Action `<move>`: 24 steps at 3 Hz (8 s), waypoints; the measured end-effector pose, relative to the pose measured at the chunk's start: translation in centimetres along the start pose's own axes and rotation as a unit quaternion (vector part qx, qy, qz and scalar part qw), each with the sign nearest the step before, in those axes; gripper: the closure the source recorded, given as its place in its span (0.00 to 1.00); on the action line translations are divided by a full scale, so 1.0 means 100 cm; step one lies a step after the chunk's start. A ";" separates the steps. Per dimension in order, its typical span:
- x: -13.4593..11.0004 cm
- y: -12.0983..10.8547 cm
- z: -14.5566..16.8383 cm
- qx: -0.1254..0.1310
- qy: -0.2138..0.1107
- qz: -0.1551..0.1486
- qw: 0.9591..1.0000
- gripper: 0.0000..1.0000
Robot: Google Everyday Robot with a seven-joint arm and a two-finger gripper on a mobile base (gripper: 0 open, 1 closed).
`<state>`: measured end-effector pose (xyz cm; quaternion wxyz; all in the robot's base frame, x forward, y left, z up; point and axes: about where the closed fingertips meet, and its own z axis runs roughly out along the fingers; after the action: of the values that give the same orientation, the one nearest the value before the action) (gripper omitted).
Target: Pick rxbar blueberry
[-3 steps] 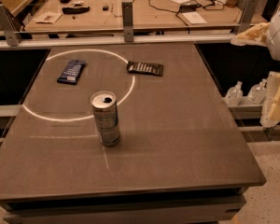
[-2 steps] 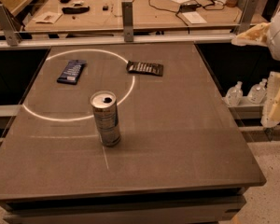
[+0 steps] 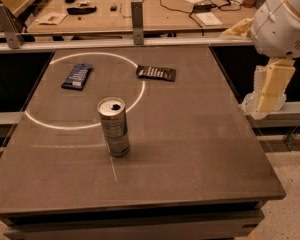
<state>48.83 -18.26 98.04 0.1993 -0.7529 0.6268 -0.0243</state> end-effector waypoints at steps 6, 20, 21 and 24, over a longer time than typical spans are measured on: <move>-0.117 -0.109 0.077 -0.016 -0.104 -0.320 0.942 0.00; -0.303 -0.224 0.260 -0.087 -0.049 -0.573 0.814 0.00; -0.300 -0.222 0.274 -0.106 -0.039 -0.584 0.804 0.00; -0.292 -0.215 0.297 -0.148 -0.021 -0.601 0.785 0.00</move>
Offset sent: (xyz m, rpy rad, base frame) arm 0.0702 0.1032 -0.0121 -0.0144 -0.0837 0.6649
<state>71.17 20.46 84.08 0.0438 -0.9979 0.0383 -0.0300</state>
